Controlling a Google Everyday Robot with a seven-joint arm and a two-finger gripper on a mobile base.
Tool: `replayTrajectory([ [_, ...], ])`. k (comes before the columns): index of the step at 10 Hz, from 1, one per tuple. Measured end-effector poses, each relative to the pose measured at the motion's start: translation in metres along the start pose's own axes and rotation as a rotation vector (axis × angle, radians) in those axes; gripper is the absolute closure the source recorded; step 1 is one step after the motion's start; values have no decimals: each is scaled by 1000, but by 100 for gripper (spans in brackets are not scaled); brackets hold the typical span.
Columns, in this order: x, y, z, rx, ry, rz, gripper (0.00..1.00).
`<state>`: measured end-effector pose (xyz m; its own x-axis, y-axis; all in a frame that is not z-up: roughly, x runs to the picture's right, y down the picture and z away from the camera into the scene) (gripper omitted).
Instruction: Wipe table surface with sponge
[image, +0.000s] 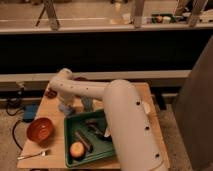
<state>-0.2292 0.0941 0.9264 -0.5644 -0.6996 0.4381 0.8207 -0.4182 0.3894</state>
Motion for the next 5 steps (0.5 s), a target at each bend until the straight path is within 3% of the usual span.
replayTrajectory([
  [2, 19, 21, 7, -26, -13, 54, 92],
  [5, 46, 8, 6, -47, -1, 42, 92],
])
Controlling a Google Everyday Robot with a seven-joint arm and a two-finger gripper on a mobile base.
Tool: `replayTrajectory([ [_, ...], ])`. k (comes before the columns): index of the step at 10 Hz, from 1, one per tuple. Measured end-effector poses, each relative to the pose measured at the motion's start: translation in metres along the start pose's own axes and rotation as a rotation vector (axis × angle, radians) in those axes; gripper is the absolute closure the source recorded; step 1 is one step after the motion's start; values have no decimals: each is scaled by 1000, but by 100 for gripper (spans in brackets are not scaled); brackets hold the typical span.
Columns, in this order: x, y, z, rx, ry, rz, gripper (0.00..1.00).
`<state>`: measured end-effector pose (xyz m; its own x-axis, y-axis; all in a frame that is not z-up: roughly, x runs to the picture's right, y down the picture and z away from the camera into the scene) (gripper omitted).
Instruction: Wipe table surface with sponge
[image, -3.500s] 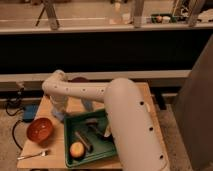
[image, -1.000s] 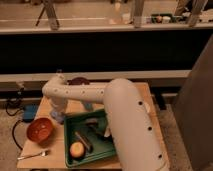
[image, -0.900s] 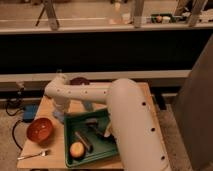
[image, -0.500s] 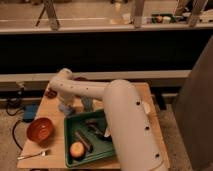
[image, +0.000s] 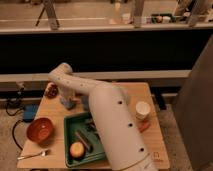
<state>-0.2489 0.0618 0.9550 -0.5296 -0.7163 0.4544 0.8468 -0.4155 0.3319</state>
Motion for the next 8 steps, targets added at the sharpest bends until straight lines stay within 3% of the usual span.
replayTrajectory([
  [3, 21, -51, -6, 10, 13, -88, 92],
  [5, 11, -86, -2, 27, 0, -166, 92],
  [8, -10, -90, -2, 45, -7, -197, 92],
])
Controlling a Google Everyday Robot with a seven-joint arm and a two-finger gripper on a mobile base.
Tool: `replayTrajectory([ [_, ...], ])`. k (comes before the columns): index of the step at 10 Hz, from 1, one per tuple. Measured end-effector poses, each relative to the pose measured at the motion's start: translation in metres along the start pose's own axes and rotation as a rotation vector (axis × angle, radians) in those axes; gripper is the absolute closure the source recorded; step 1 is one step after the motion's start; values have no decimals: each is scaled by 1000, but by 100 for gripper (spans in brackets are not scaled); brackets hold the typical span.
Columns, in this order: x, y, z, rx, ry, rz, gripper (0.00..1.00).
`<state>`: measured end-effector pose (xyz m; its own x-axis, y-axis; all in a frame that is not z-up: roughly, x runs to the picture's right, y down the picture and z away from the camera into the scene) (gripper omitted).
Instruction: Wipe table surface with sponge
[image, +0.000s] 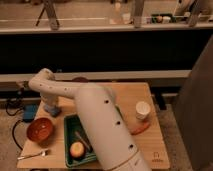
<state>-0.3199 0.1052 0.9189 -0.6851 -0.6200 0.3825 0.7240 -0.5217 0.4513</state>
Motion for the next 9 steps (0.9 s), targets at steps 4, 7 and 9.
replayTrajectory([
  [4, -58, 20, -9, -5, -19, 2, 92],
  [7, -78, 36, -9, -13, -32, 36, 92],
  [9, -73, 48, -4, -27, -44, 75, 92],
])
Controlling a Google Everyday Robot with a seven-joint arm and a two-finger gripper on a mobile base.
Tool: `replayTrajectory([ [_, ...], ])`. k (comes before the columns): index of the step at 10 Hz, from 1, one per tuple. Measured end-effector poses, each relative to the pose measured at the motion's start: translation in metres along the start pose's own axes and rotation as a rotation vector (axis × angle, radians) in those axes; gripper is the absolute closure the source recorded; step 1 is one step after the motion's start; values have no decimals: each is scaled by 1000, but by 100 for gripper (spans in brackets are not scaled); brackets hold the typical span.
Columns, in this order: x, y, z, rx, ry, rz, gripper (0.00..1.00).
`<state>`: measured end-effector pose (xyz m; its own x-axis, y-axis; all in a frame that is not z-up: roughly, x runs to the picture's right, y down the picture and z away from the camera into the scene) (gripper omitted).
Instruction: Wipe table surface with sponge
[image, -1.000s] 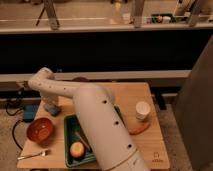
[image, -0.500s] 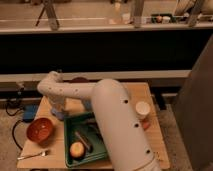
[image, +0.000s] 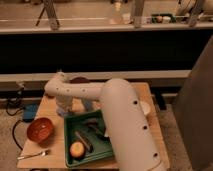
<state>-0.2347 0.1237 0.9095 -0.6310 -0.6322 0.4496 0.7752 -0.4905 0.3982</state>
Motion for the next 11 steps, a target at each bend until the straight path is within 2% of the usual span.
replayTrajectory([
  [5, 36, 61, 3, -55, 5, 137, 92],
  [6, 41, 67, 2, -61, 8, 151, 92],
  [8, 54, 59, -1, -59, 24, 139, 92],
  [10, 68, 35, -2, -44, 34, 104, 92],
  [11, 78, 15, -3, -32, 39, 70, 92],
])
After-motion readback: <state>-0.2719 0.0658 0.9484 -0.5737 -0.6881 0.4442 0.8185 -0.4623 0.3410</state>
